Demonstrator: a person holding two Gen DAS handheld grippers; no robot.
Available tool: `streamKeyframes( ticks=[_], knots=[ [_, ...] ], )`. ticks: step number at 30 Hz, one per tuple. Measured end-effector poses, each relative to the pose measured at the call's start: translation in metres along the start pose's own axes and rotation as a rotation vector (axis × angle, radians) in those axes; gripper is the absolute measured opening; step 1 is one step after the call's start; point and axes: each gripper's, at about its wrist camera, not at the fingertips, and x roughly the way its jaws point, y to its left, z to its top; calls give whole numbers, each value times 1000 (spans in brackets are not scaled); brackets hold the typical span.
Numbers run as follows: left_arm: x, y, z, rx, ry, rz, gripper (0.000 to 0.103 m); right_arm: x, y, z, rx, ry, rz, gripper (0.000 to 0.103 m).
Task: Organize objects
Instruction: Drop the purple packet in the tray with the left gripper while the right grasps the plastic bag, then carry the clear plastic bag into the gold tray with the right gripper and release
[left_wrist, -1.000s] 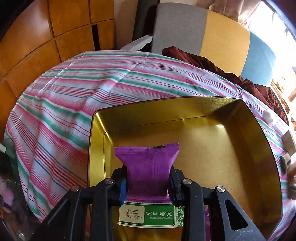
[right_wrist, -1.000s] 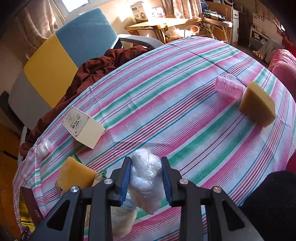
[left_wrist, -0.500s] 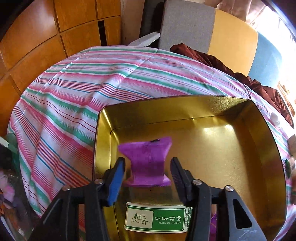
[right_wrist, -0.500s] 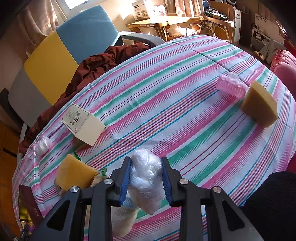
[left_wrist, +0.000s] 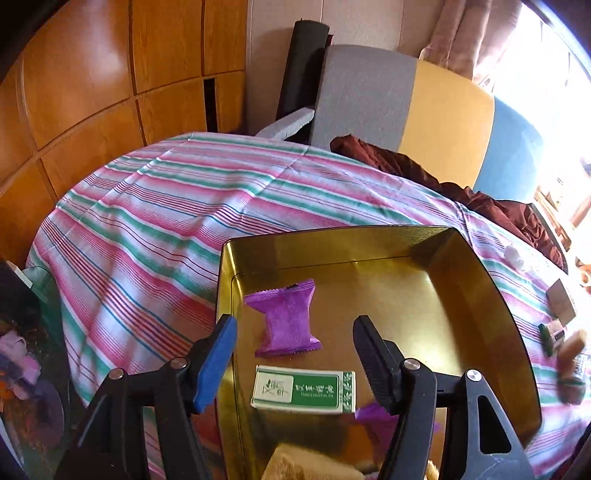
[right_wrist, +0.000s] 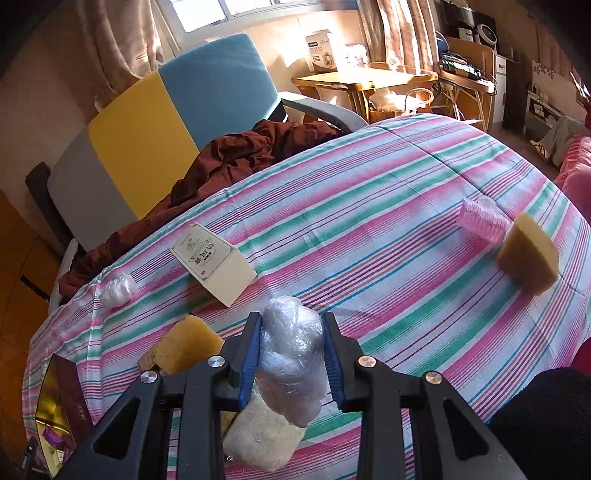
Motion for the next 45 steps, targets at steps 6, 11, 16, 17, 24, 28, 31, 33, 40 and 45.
streamKeyframes(
  ticks=[6, 11, 16, 17, 24, 28, 31, 33, 40, 45],
  knots=[
    [-21, -1, -8, 10, -31, -10, 69, -12, 69, -13, -141, 20, 130, 31],
    [-31, 3, -13, 2, -47, -15, 74, -17, 165, -38, -353, 77, 294, 31],
    [-38, 11, -19, -13, -55, -16, 75, -10, 267, -81, -550, 159, 431, 31],
    [-39, 13, -19, -16, -56, -17, 75, -7, 285, -90, -581, 178, 453, 31],
    [-45, 30, -27, -57, -56, -14, 77, 28, 383, -158, -744, 323, 516, 31],
    [-45, 39, -30, -75, -49, -12, 77, 48, 415, -185, -793, 360, 499, 32],
    [-45, 45, -32, -87, -46, -11, 77, 57, 430, -200, -833, 377, 486, 34],
    [-44, 48, -32, -91, -44, -8, 77, 61, 436, -207, -844, 405, 499, 34],
    [-41, 53, -35, -102, -34, -8, 77, 61, 435, -218, -834, 454, 565, 85],
    [-41, 52, -34, -101, -38, -9, 81, 44, 425, -212, -850, 389, 572, 97]
  ],
)
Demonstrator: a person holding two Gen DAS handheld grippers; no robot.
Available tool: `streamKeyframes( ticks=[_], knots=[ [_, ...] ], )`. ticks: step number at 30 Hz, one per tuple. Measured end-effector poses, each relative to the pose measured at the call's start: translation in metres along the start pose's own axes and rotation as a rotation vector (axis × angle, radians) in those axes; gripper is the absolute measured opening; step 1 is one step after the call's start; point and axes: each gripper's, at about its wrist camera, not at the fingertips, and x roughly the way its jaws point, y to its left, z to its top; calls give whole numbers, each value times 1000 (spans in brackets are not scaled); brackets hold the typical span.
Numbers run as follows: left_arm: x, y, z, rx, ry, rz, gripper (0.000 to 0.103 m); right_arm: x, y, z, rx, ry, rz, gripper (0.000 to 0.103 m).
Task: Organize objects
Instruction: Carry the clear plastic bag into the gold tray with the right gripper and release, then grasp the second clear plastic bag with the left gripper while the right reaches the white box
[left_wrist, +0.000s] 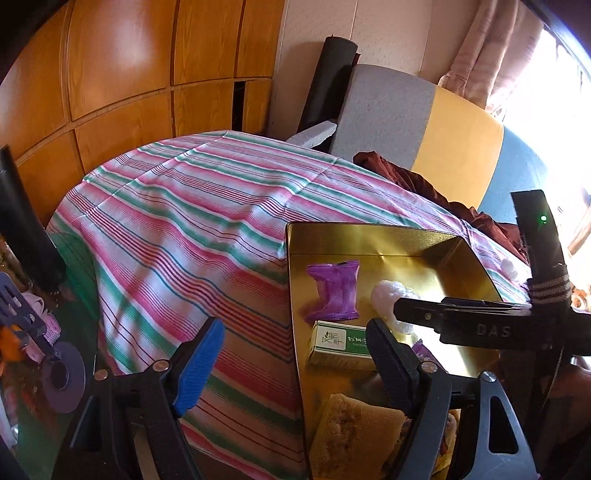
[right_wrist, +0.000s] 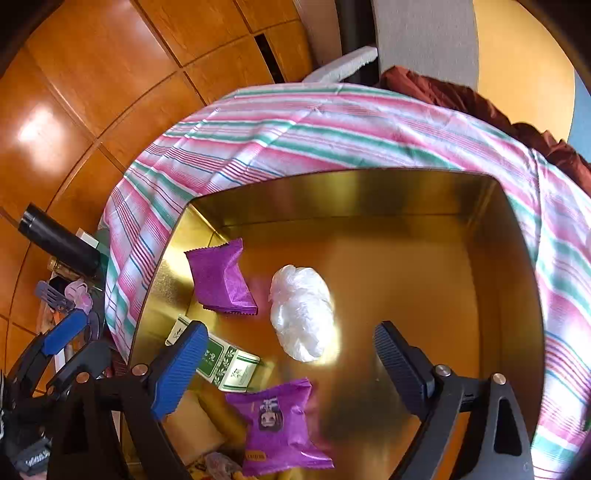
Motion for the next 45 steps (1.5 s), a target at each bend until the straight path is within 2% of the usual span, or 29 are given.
streamKeyframes(
  ticks=[4, 9, 17, 21, 28, 33, 37, 41, 45],
  knots=[
    [-3, -4, 1, 11, -7, 5, 82, -29, 0, -7, -71, -54, -40, 100],
    [-8, -9, 3, 31, -25, 15, 86, -69, -17, -16, -106, -148, -173, 101],
    [-10, -26, 4, 84, -20, 16, 90, -127, -88, -36, 9, -208, -348, 99],
    [-11, -39, 4, 116, -17, 10, 90, -150, -131, -47, 80, -225, -407, 93],
    [-14, -70, 11, 190, -25, -18, 90, -198, -205, -65, 197, -263, -509, 90],
    [-13, -104, 23, 258, -29, -71, 90, -235, -260, -77, 317, -340, -578, 90],
    [-9, -146, 32, 325, -22, -128, 90, -254, -306, -91, 441, -415, -629, 90],
    [2, -196, 43, 378, 11, -190, 92, -264, -345, -116, 604, -462, -619, 90],
    [25, -251, 53, 412, 81, -257, 93, -280, -359, -129, 699, -482, -641, 90]
  ],
)
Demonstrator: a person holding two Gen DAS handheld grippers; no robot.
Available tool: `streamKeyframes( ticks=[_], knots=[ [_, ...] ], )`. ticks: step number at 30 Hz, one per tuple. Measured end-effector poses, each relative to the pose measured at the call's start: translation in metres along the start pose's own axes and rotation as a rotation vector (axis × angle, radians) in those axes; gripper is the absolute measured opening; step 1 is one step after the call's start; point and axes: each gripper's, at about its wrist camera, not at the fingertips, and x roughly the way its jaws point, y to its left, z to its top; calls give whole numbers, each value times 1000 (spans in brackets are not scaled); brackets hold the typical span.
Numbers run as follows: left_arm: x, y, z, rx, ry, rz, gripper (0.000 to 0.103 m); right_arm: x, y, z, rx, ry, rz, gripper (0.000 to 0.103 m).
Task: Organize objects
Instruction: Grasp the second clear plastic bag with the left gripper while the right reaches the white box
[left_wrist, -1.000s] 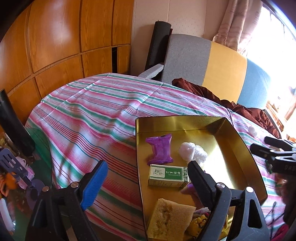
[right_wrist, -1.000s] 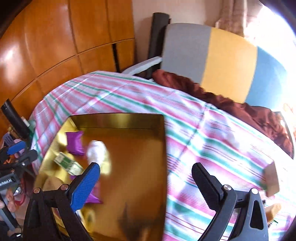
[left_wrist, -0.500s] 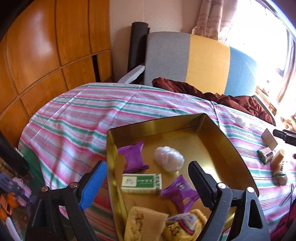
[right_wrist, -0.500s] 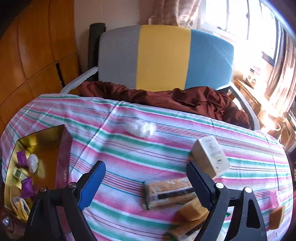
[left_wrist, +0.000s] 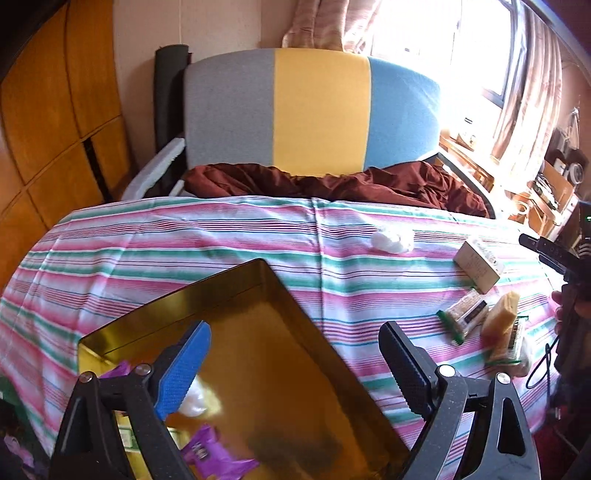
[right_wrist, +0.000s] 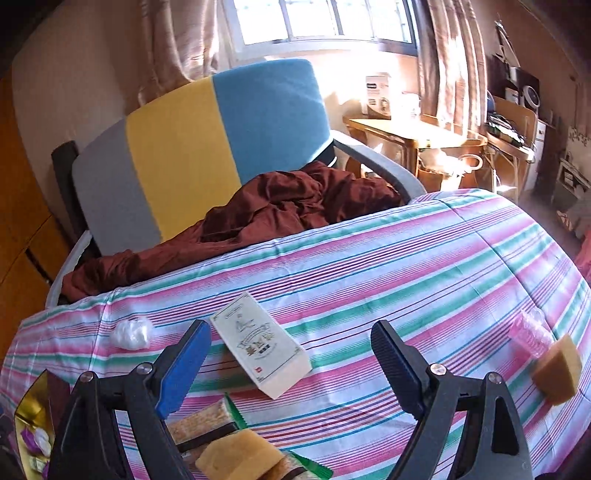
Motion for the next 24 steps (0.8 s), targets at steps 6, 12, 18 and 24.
streamKeyframes(
  ticks=[6, 12, 18, 24],
  knots=[
    [60, -62, 42, 38, 90, -54, 94, 0, -17, 1, 95, 47, 25, 90],
    [133, -103, 78, 22, 170, -85, 103, 6, -16, -1, 100, 86, 53, 90],
    [196, -125, 97, -7, 226, -43, 103, 13, -11, -3, 82, 121, 65, 90],
    [232, -138, 103, -12, 252, -27, 103, 15, -8, -4, 71, 130, 62, 90]
  ],
)
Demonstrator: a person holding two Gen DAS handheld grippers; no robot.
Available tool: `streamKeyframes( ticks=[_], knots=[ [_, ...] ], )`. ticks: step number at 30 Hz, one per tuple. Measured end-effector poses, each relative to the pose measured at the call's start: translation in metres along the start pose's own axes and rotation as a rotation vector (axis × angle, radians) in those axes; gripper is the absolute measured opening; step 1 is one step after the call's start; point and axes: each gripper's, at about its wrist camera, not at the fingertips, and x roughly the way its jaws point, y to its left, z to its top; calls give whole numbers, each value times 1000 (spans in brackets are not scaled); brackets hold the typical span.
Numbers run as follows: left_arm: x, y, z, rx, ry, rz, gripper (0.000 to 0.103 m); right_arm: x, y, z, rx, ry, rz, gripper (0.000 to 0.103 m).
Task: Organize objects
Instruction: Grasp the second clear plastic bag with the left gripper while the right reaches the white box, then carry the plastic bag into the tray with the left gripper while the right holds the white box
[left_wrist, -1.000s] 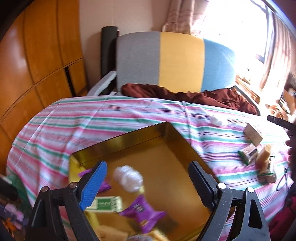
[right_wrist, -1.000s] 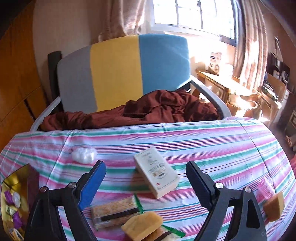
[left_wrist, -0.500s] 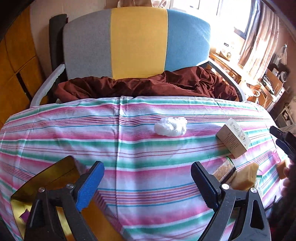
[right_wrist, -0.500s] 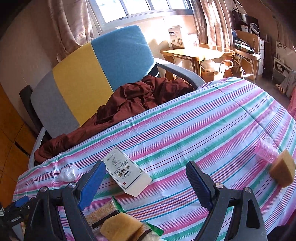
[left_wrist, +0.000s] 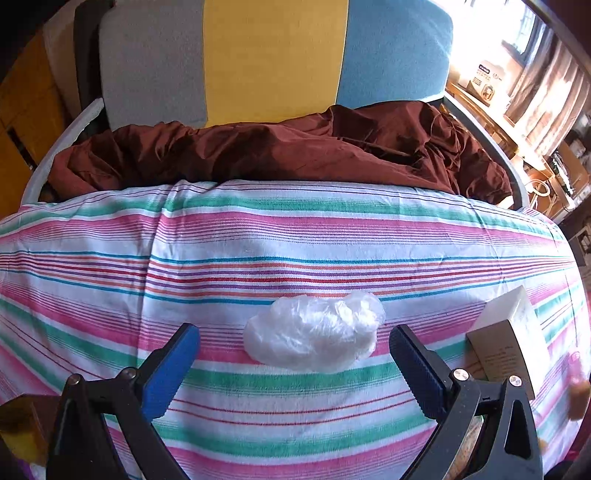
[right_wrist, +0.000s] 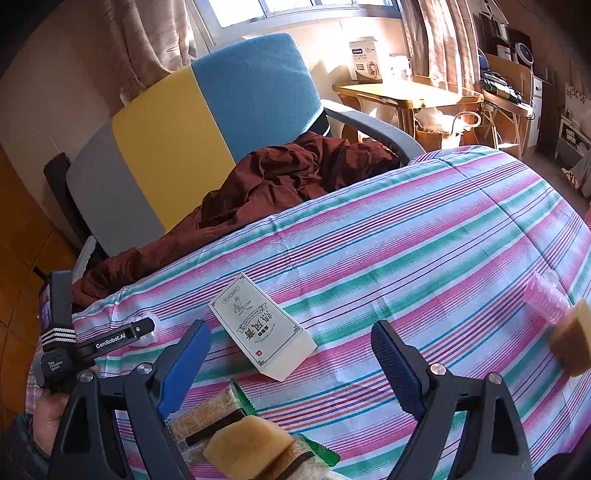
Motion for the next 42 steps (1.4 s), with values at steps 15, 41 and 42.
streamKeyframes(
  ticks=[15, 41, 42],
  knots=[
    [-2, 10, -33, 76, -30, 16, 65, 9, -5, -1, 4, 30, -4, 89],
    [-34, -14, -114, 136, -72, -17, 66, 137, 70, 7, -523, 394, -104, 97],
    [-34, -13, -114, 133, -73, -18, 67, 144, 70, 4, -528, 421, -101, 93]
  ],
)
